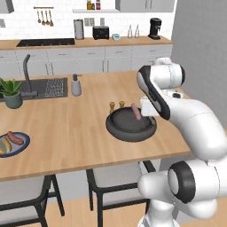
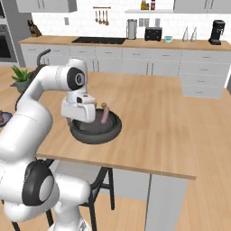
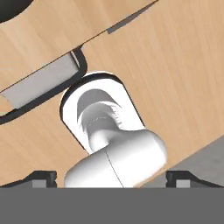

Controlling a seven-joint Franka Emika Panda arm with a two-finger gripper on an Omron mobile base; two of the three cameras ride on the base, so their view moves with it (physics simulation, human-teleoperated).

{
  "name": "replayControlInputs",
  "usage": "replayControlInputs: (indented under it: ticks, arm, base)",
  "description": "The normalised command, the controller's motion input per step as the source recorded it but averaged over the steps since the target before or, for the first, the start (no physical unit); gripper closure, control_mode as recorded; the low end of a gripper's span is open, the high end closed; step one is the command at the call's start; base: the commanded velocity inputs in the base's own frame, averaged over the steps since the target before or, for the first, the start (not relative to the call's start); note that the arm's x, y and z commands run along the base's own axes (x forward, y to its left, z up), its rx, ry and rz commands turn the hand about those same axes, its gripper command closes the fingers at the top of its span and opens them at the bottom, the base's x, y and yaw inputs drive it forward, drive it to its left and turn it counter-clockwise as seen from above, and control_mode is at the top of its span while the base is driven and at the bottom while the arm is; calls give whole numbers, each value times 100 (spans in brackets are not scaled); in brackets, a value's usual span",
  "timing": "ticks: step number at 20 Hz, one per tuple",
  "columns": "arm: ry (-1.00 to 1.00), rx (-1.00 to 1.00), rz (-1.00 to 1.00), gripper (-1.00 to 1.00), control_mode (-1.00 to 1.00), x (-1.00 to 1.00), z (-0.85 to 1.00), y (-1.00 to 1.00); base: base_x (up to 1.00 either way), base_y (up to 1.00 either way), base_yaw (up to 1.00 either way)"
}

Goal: Place one bun and one sausage from the bowl on each plate.

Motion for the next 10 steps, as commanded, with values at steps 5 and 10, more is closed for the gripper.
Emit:
replayControlInputs:
  ticks: [5, 10]
  arm:
    - [-25, -1, 0, -100, -100, 100, 3, 23]
    - [-26, -10, 0, -100, -100, 100, -26, 1]
  base:
    - [0, 0, 0]
    - [0, 0, 0]
